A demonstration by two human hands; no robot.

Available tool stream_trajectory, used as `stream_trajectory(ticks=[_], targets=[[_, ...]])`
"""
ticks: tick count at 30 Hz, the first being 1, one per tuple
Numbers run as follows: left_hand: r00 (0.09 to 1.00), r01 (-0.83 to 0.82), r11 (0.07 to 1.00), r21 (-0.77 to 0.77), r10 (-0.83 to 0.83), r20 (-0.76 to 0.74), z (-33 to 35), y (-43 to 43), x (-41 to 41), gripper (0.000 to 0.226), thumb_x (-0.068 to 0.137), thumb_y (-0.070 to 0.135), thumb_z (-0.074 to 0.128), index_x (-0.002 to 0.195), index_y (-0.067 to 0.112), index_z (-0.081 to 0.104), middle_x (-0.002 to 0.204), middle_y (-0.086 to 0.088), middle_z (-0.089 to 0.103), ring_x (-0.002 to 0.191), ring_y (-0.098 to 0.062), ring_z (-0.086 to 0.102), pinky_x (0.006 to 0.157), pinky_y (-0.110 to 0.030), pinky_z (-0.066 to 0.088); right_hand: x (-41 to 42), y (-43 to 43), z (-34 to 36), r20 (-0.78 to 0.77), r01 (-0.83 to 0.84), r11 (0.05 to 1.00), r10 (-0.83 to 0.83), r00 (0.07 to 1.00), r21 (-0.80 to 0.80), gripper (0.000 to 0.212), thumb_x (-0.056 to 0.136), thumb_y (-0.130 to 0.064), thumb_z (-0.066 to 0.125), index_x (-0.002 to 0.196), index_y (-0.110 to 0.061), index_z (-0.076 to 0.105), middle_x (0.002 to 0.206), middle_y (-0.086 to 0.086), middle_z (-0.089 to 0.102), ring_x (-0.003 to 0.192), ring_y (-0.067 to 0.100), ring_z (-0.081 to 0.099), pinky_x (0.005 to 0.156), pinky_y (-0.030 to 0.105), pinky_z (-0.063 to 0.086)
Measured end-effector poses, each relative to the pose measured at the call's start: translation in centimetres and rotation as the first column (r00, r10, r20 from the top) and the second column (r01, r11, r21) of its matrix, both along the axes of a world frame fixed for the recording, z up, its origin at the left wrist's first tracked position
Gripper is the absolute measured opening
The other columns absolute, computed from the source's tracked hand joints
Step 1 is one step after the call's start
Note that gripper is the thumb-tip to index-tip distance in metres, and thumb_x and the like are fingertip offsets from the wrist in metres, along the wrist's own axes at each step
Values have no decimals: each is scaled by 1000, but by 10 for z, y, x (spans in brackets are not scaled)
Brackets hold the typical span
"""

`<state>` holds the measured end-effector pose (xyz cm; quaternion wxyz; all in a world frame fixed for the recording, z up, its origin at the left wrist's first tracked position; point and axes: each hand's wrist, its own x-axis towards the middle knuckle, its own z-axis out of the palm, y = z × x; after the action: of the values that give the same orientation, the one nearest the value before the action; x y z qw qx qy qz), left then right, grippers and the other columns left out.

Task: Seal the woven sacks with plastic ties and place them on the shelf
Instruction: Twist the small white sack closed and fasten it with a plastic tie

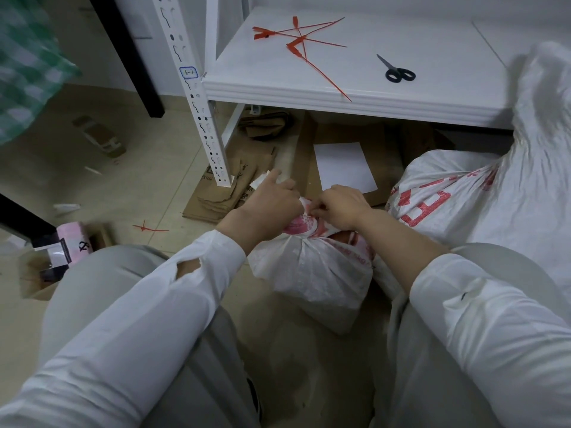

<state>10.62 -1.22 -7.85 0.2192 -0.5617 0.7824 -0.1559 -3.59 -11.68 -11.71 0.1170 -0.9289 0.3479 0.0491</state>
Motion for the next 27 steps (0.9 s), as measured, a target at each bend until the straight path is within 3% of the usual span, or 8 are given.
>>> stream_trajectory(ticks=[4, 7, 10, 14, 16, 19, 22, 27], targets=[[1000, 8, 1000, 2, -8, -17, 4, 1, -3, 31, 89, 16, 56, 119, 24, 57, 112, 1, 63, 116, -23, 47, 108, -46, 27, 4, 6, 3, 10, -15, 1000, 15, 1000, 7, 21, 96, -28, 56, 108, -27, 73, 102, -4, 67, 88, 13, 49, 70, 27, 36], [1000, 7, 1000, -7, -7, -28, 5, 1, -4, 29, 89, 14, 56, 116, 23, 59, 110, 1, 63, 114, -23, 48, 108, -46, 27, 7, 13, 2, 33, 29, 997, -27, 999, -69, 22, 96, -21, 58, 112, -28, 72, 109, -2, 66, 100, 18, 55, 79, 29, 46], [999, 19, 1000, -13, -20, -34, 6, 2, -4, 27, 88, 12, 55, 113, 22, 61, 107, 1, 64, 111, -22, 48, 107, -46, 28, 8, 14, -2, 49, 88, 992, -84, 995, -91, 24, 94, -15, 61, 110, -29, 72, 109, -1, 67, 95, 18, 58, 80, 31, 51], [998, 39, 999, -10, -39, -40, 5, 1, -2, 28, 88, 15, 56, 115, 25, 58, 109, 1, 63, 113, -22, 48, 108, -46, 28, 5, 13, -2, 8, 32, 998, -32, 999, 59, 23, 92, -10, 58, 105, -20, 73, 85, -6, 63, 72, 12, 48, 68, 27, 47], [998, 30, 1000, -4, -31, -48, 4, 1, 0, 29, 89, 16, 57, 116, 26, 59, 110, 2, 63, 114, -22, 48, 109, -46, 27, 4, 13, -2, 17, 20, 979, -24, 1000, 201, 22, 87, -11, 61, 106, -16, 72, 76, -9, 57, 72, 13, 54, 63, 23, 44], [998, -4, 1000, 13, 5, -62, 1, 1, 4, 27, 90, 19, 56, 114, 28, 63, 112, 4, 62, 117, -20, 46, 110, -45, 24, 5, 14, -8, -41, -20, 937, 37, 998, 348, 46, 73, -33, 75, 116, -22, 65, 103, -3, 65, 94, 19, 60, 84, 34, 54], [997, 13, 1000, -3, -14, -74, 1, 1, 6, 30, 91, 22, 56, 120, 30, 59, 116, 4, 62, 120, -21, 45, 111, -46, 23, 8, 18, -17, -64, -29, 969, 47, 997, 247, 75, 63, -61, 77, 126, -26, 56, 116, -5, 60, 100, 17, 57, 90, 35, 51], [992, 54, 993, -105, -65, -110, -4, -1, 7, 38, 89, 19, 58, 125, 28, 55, 118, 4, 61, 119, -21, 45, 114, -48, 19, 13, 21, -26, 6, 38, 995, -39, 999, 91, 45, 77, -48, 72, 114, -25, 60, 103, -1, 65, 82, 16, 59, 70, 28, 51]])
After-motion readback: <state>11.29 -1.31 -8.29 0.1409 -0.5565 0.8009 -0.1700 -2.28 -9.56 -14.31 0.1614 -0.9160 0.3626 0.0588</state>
